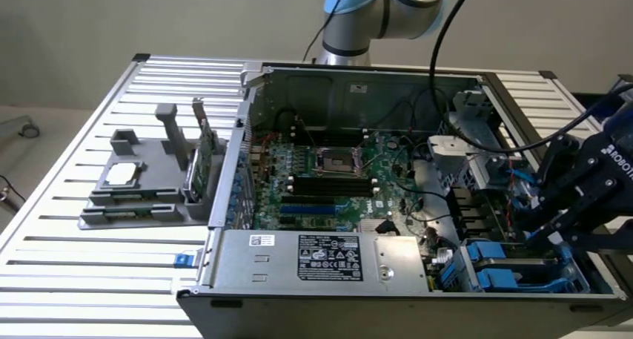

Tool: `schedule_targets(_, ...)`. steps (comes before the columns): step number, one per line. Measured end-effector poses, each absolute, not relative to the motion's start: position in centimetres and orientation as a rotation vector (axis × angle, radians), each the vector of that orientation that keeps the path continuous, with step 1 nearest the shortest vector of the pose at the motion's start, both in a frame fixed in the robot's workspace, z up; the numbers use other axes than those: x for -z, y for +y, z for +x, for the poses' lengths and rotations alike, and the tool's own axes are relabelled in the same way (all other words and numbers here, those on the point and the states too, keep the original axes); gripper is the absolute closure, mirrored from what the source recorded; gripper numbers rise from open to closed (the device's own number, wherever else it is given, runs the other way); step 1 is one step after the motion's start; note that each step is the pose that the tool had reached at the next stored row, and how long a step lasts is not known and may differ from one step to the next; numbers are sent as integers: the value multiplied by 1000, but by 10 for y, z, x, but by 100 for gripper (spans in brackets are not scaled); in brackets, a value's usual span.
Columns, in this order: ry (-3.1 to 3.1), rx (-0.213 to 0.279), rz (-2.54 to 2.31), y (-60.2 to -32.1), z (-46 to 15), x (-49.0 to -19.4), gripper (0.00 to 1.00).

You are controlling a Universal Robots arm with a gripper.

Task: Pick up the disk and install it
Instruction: 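Insert the first disk wire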

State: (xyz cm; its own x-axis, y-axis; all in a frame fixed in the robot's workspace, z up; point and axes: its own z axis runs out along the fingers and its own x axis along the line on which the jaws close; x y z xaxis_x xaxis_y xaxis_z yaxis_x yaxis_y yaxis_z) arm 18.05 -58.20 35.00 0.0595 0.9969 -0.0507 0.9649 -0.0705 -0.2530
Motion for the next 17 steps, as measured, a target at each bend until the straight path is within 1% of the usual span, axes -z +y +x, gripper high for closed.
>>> schedule_targets(9,-2032,-318,-2171,-586,160,-351,69)
schedule_targets(17,-2032,-318,-2171,-586,158,-351,69)
